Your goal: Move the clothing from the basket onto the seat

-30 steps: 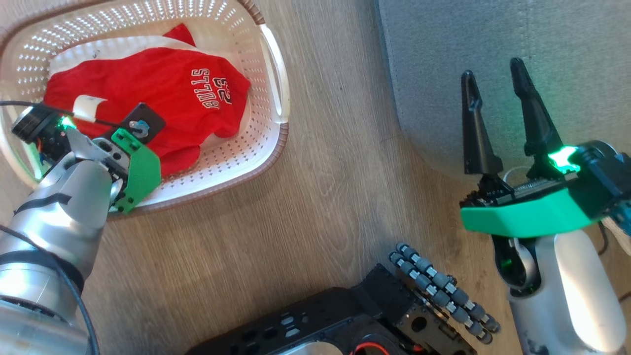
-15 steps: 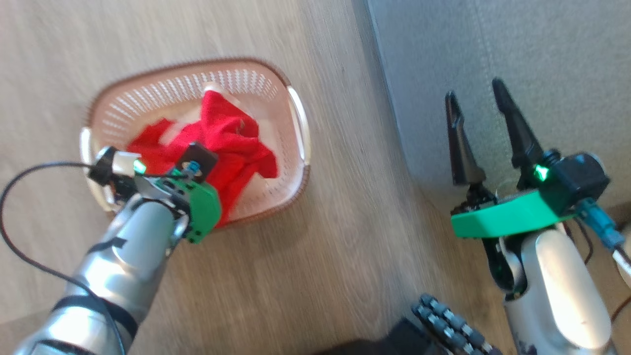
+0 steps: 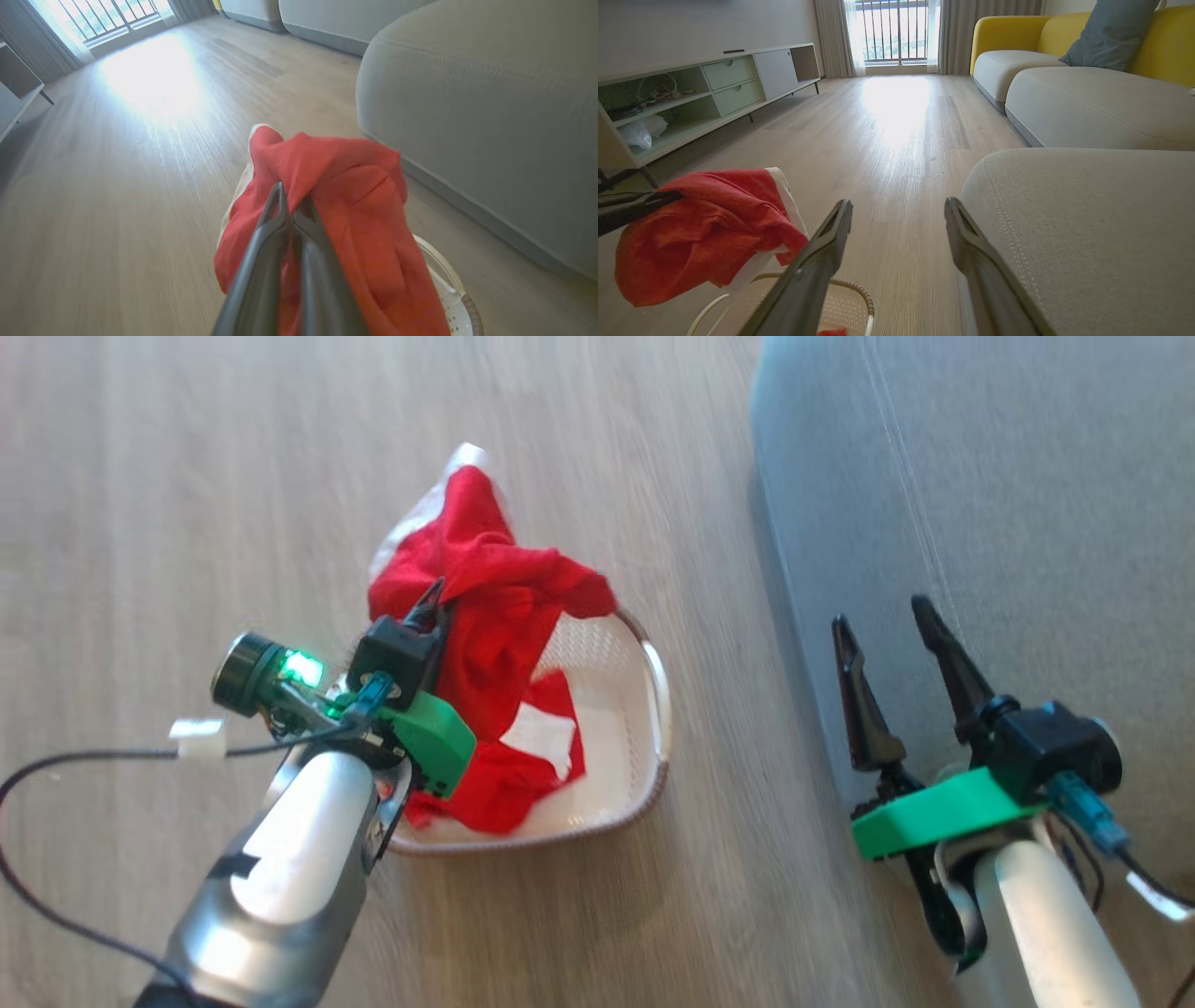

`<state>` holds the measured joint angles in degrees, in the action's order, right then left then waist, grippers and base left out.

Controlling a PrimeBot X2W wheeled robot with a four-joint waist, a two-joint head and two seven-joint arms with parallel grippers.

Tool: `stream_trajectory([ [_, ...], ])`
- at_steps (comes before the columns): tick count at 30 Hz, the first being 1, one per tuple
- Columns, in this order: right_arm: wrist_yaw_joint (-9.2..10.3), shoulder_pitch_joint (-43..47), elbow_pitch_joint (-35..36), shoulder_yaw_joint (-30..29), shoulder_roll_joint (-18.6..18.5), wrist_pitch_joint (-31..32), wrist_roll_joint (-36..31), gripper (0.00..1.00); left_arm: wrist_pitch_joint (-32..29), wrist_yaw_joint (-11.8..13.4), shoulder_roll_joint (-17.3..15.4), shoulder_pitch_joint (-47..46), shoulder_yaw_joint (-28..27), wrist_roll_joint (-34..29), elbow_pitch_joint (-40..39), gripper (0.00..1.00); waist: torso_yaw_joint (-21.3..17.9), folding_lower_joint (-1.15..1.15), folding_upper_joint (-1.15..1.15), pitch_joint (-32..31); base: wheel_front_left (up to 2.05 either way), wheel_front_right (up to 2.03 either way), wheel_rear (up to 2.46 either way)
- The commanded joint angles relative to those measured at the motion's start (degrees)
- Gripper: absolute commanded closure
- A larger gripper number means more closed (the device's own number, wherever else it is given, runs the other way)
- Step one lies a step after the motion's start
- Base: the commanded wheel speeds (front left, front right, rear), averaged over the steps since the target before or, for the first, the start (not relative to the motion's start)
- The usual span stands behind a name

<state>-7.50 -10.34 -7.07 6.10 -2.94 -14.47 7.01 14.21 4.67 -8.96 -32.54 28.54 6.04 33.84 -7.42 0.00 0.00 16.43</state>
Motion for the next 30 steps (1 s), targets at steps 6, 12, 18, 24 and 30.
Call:
stream_trajectory([
  [6,0.01,2.6,0.7,1.3,0.1,-0.5,0.1,0.00,0.8,1.1,-0.5,4.0,-6.1,0.5,-12.4,1.00,5.4,0.00,0.00,-9.7,0.00,0.00,0.00],
  [12,0.01,4.7,0.5,1.3,0.1,-0.5,0.6,0.00,0.8,0.8,0.8,8.5,-11.2,0.8,-23.2,1.00,7.4,0.00,0.00,-14.0,0.00,0.00,0.00],
  [18,0.01,6.1,0.8,1.2,0.1,-0.5,0.6,0.00,0.8,0.5,2.9,12.0,-16.3,0.4,-33.6,1.00,9.3,0.00,0.00,-16.2,0.00,0.00,0.00],
  [24,0.01,6.7,0.9,0.8,0.1,-0.5,1.1,0.00,0.8,-0.9,4.5,14.7,-19.1,-0.9,-42.0,1.00,10.4,0.00,0.00,-17.4,0.00,0.00,0.00],
  [30,0.01,7.6,1.4,0.7,0.1,-0.5,1.1,0.00,0.8,-3.3,5.4,16.2,-19.6,-1.8,-48.9,1.00,11.0,0.00,0.00,-17.9,0.00,0.00,0.00],
])
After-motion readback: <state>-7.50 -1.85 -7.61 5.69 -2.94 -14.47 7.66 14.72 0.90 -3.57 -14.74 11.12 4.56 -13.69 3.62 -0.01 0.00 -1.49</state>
